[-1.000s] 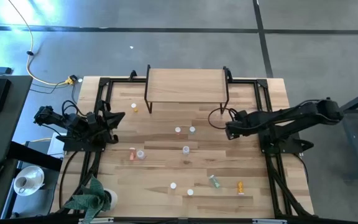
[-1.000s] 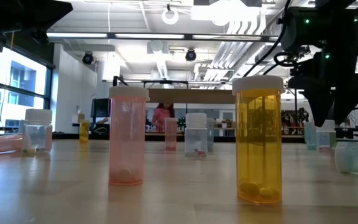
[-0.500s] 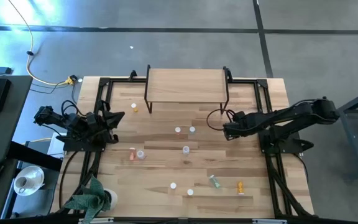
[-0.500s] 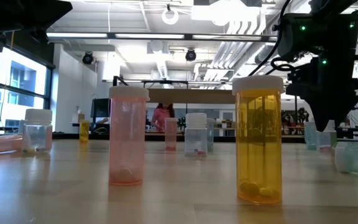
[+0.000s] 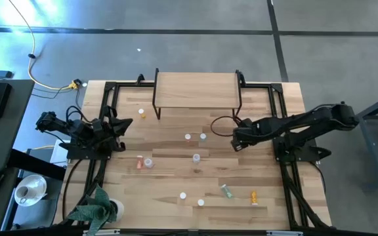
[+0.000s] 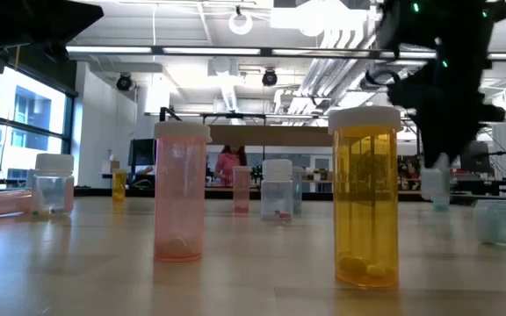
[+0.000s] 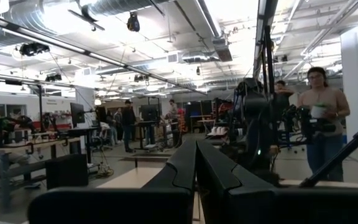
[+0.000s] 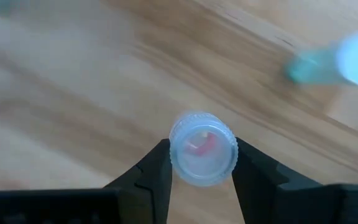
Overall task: Pick and place medicine bottles onto shelf by color
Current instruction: Put the top right white pill bottle on the shelf
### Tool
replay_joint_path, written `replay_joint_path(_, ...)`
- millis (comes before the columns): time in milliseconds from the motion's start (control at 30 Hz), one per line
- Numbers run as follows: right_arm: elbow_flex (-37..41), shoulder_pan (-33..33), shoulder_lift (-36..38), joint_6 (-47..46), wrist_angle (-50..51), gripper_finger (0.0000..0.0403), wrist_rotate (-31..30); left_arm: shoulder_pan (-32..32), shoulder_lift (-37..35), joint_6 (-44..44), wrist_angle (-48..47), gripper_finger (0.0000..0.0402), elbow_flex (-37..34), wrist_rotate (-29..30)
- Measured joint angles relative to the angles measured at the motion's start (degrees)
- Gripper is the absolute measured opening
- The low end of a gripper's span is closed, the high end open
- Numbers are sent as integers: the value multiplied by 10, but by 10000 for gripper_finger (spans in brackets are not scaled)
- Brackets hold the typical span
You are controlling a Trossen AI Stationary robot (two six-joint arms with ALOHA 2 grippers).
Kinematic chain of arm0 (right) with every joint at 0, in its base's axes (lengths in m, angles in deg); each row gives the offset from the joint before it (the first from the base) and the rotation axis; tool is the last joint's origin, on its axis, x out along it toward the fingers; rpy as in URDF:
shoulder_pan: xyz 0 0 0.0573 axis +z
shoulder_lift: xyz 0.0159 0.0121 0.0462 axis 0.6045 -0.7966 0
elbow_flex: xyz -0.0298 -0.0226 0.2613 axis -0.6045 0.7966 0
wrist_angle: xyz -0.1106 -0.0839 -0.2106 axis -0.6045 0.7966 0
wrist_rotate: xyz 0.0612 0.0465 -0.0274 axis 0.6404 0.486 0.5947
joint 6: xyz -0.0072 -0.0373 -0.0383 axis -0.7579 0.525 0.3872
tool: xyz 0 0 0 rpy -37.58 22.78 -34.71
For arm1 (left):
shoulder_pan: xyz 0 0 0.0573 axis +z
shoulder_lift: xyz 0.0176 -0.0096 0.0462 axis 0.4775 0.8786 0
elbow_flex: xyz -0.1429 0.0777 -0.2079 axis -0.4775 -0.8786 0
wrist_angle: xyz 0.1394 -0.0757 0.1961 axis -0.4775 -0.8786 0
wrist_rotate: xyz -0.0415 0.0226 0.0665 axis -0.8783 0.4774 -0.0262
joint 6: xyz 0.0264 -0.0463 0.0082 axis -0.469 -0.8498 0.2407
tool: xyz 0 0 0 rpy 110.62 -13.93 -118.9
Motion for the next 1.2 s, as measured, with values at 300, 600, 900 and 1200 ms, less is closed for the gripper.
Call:
replay_joint_path(300,-138,6,0,134,-35,124,-26,0,0,-7,-29,1,0,0)
replay_joint_path(600,-291,-81,0,311,-31,124,-103,0,0,-45,-63,1,0,0)
replay_joint_path(900,-420,-253,0,365,-3,124,-113,0,0,-56,-83,1,0,0)
replay_joint_path(1200,-478,-373,-15,365,13,124,-90,0,0,-54,-83,1,0,2)
